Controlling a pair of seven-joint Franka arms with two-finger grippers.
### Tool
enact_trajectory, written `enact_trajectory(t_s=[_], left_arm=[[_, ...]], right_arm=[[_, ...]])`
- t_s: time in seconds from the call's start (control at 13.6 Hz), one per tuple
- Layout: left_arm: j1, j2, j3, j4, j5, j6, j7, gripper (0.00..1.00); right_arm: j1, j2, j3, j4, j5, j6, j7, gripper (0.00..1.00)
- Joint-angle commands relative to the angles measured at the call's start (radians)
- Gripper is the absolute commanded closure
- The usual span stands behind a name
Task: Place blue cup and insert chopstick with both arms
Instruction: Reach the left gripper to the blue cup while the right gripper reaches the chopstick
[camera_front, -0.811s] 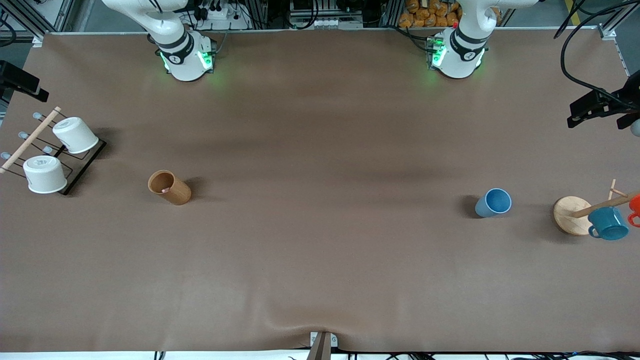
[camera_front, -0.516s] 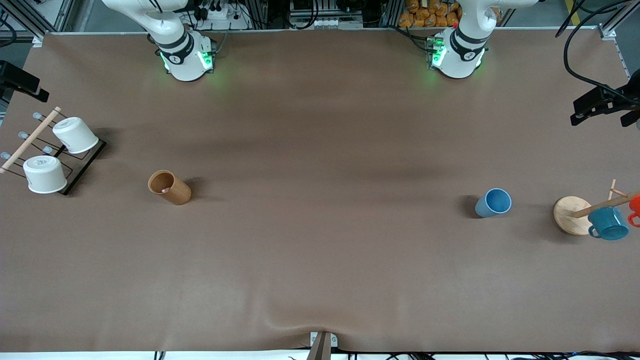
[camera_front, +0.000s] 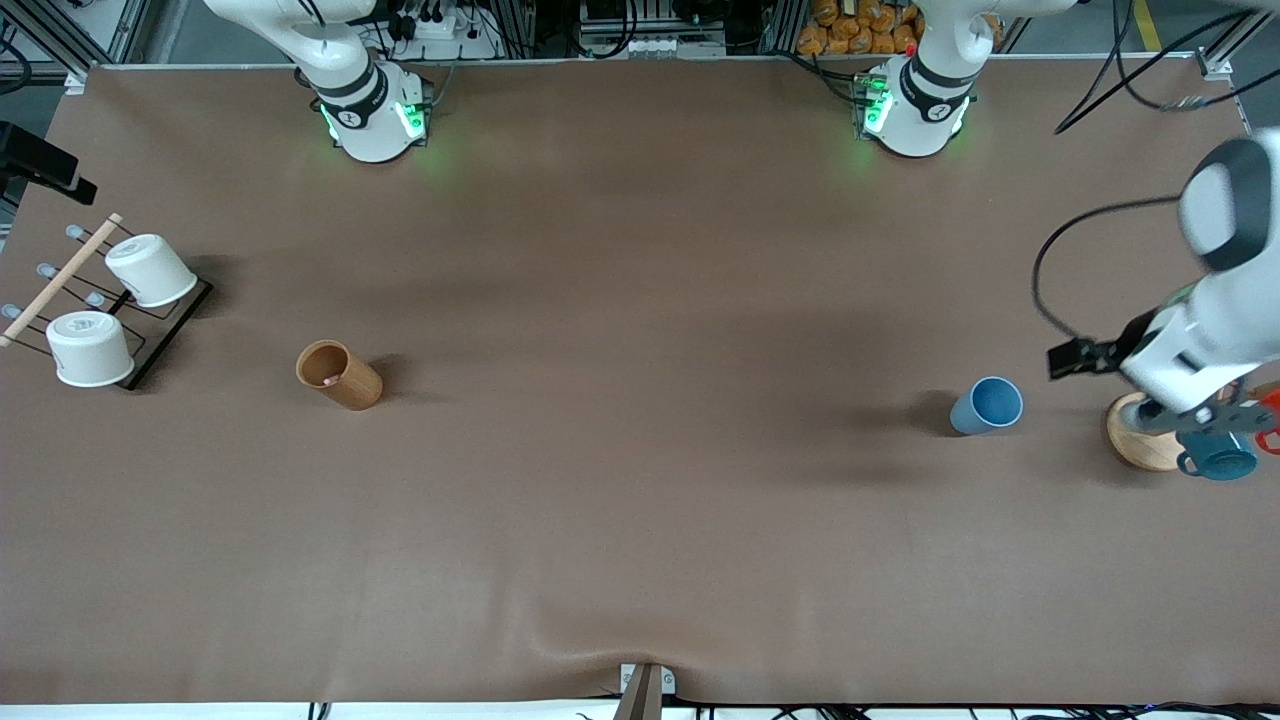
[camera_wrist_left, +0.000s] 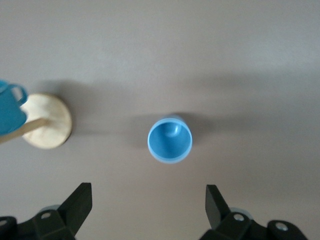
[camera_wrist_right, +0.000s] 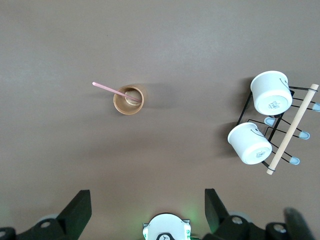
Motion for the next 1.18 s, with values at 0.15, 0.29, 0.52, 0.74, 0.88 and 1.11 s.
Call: enact_trajectory(t_s=[0.15,0.29,0.52,0.74,0.88,1.11], left_arm=[[0.022,0.031,-0.001,-0.159,-0.020,0.199,0.008,0.00],[0.028,0.035,-0.001,-0.245,-0.020,0.320,0.010,0.00],[0.028,0.061,-0.001,-0.285,-0.020,0.370,0.011,0.07],[0.048,0.118,-0.002,-0.284,-0.019,0.407,0.013,0.14],[0.048,0.138,-0.002,-0.284,-0.019,0.437,0.011,0.25],[0.046,0.149,-0.004,-0.276,-0.020,0.437,0.007,0.91]], right_arm=[[0.020,0.032,0.004,0.012,0.006,0.019,0.005,0.00],[0.026,0.043,0.004,0.012,0.008,0.019,0.007,0.00],[0.066,0.095,0.005,0.012,0.017,0.041,0.007,0.00],[0.118,0.163,0.005,0.012,0.019,0.109,0.008,0.00],[0.153,0.205,0.004,0.012,0.006,0.119,0.002,0.00],[0.193,0.259,0.004,0.009,-0.004,0.158,0.002,0.00]])
